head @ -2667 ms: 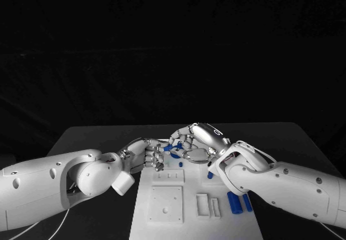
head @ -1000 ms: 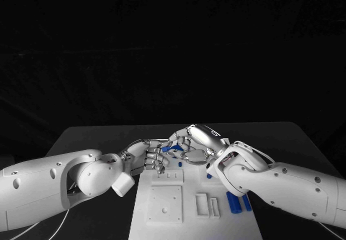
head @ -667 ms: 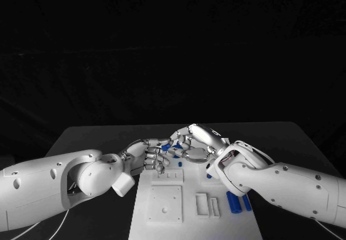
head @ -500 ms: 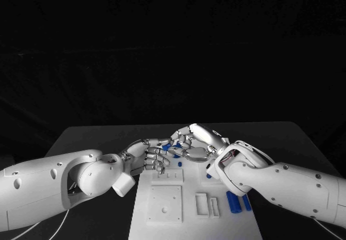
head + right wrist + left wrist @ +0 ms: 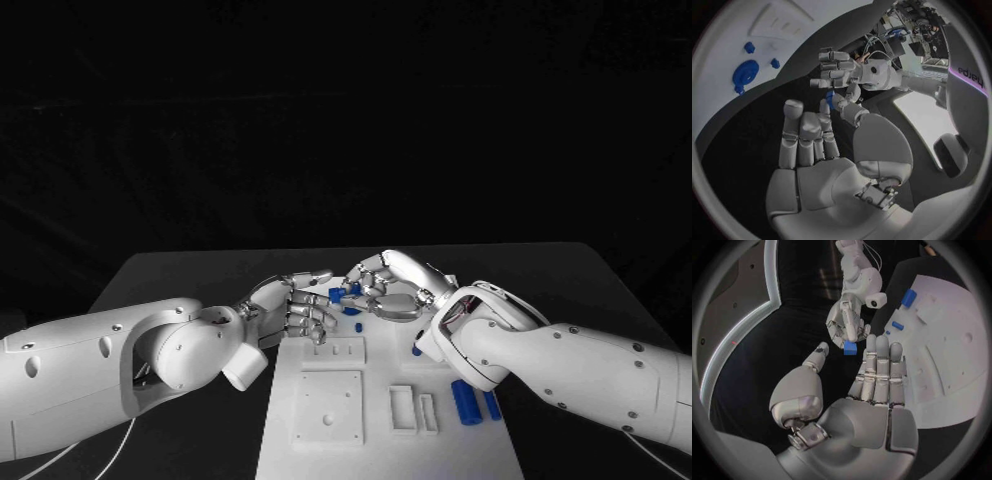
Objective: Assemble the parts on the task board
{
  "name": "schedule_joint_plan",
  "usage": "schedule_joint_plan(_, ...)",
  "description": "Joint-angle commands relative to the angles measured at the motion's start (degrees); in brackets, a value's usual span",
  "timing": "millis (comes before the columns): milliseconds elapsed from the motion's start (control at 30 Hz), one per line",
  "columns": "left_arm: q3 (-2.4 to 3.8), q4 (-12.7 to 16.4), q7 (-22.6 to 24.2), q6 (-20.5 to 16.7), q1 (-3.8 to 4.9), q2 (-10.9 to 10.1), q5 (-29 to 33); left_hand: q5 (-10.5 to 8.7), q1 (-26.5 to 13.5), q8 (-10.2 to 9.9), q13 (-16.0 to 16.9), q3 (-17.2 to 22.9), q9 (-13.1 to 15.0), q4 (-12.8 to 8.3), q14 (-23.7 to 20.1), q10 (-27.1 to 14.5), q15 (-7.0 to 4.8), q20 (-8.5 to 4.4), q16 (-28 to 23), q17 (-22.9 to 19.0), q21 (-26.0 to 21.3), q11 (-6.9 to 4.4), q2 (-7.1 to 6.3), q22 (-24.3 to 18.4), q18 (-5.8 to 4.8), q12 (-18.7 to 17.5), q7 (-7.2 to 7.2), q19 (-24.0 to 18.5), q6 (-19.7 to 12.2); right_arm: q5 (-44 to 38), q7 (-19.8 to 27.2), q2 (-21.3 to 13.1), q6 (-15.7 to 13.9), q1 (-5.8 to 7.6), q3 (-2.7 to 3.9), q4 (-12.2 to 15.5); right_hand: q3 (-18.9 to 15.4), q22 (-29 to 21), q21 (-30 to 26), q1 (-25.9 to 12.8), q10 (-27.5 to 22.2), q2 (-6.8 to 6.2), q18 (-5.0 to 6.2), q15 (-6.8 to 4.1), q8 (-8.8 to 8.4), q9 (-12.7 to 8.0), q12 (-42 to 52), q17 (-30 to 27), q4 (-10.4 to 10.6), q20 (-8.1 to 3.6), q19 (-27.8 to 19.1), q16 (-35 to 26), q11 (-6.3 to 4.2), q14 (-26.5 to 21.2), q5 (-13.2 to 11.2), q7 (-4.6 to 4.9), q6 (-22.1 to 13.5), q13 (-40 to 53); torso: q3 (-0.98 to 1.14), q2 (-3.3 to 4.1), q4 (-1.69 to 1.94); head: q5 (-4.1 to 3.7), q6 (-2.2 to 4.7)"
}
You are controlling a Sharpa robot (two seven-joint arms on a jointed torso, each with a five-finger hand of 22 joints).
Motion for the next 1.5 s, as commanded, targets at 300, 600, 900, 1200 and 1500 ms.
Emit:
schedule_joint_plan(300, 0.03, -1.6, 6.3, -5.1, 0.00, -0.2, -16.1, -0.13, -0.2, 0.1, -0.3, 0.4, -0.1, -0.6, -3.7, -2.5, 1.52, -1.01, -1.9, -0.6, -2.0, 0.97, -2.42, -0.9, 0.01, -0.5, 0.68, -3.0, -1.5, 16.8, -0.7, -1.7, 5.6, 0.02, 0.01, 1.8, 0.3, 1.1, 0.3, -0.6, -0.2, 1.28, 0.66, -0.20, -0.02, 3.2, -0.3, 0.1, -1.0, -0.36, -0.4, 0.2, -0.27, -0.3, 0.3, 0.53, 0.1, 0.2, 0.14, -0.01, 0.08, 0.06, 0.10)
schedule_joint_plan(600, 0.05, -2.5, 11.4, -6.1, 0.00, -0.6, -27.0, -0.11, 2.6, 0.6, -0.7, 2.7, -0.6, -1.1, -5.5, -4.2, 2.65, 0.20, -2.2, -0.6, -2.3, 1.73, -3.29, -0.8, -0.16, -1.4, 0.44, -5.0, -0.8, 23.1, -3.5, -2.9, 14.1, 0.12, 0.02, 1.3, 0.0, 1.1, 0.3, -1.6, -0.4, 2.25, 0.66, -0.07, -0.24, 3.6, -0.5, 0.2, -2.2, -0.54, -0.8, 0.0, -0.13, -0.5, 0.5, 0.67, -0.2, 0.5, 0.07, -0.02, -0.08, 0.15, -0.03)
schedule_joint_plan(900, 0.06, -1.4, 10.6, -3.1, 0.01, -0.1, -23.1, 1.97, 6.0, 0.4, -3.4, -0.2, -4.1, -3.4, -5.3, -1.7, 2.58, 0.25, -1.5, -0.5, -1.6, 1.56, 2.97, -0.5, -0.21, -4.9, -0.45, -5.5, 2.5, 29.7, -6.2, -2.9, 19.5, 0.47, 0.02, -0.2, 0.3, 1.1, 0.2, -1.9, -0.6, 2.67, 0.66, 0.02, -0.41, 3.8, -0.6, 0.2, -2.7, -0.86, -1.3, 0.0, -0.03, -0.6, 0.7, 0.77, -0.5, 0.7, 0.05, -0.01, -0.02, -0.01, -0.06)
schedule_joint_plan(1200, 0.06, -1.0, 7.6, 0.9, 0.01, 0.1, -19.7, 1.78, 5.2, -0.4, -5.4, -1.9, -6.9, -2.9, -4.1, -0.6, 2.27, -0.04, -2.4, -1.4, -2.0, 2.01, 4.70, -1.6, 0.02, -8.4, -0.09, -4.4, 2.1, 39.7, -8.5, -2.9, 23.4, 0.84, 0.01, -1.2, 0.6, 1.1, 0.1, -2.2, -0.9, 3.06, 0.66, 0.11, -0.59, 4.0, -0.7, 0.2, -2.9, -0.93, -1.5, -0.1, 0.07, -0.7, 0.7, 0.88, -0.7, 0.8, 0.11, -0.06, -0.05, 0.16, 0.07)
schedule_joint_plan(1500, 0.06, -0.5, 4.9, -0.3, 0.01, 0.2, -17.7, 1.58, 2.5, 0.5, -6.1, -2.3, -8.3, -0.5, -2.1, 2.9, 1.35, -0.85, -2.1, -1.6, -1.7, 0.99, 8.38, -2.4, 0.26, -9.6, -0.78, -2.8, 3.7, 43.9, -9.6, -2.9, 26.3, 0.92, 0.01, -1.3, 0.8, 1.1, 0.1, -2.4, -1.0, 3.27, 0.66, 0.17, -0.67, 4.1, -0.8, 0.2, -3.1, -0.93, -1.6, -0.2, 0.13, -0.7, 0.8, 0.93, -0.9, 0.9, 0.04, -0.03, 0.03, 0.11, -0.07)
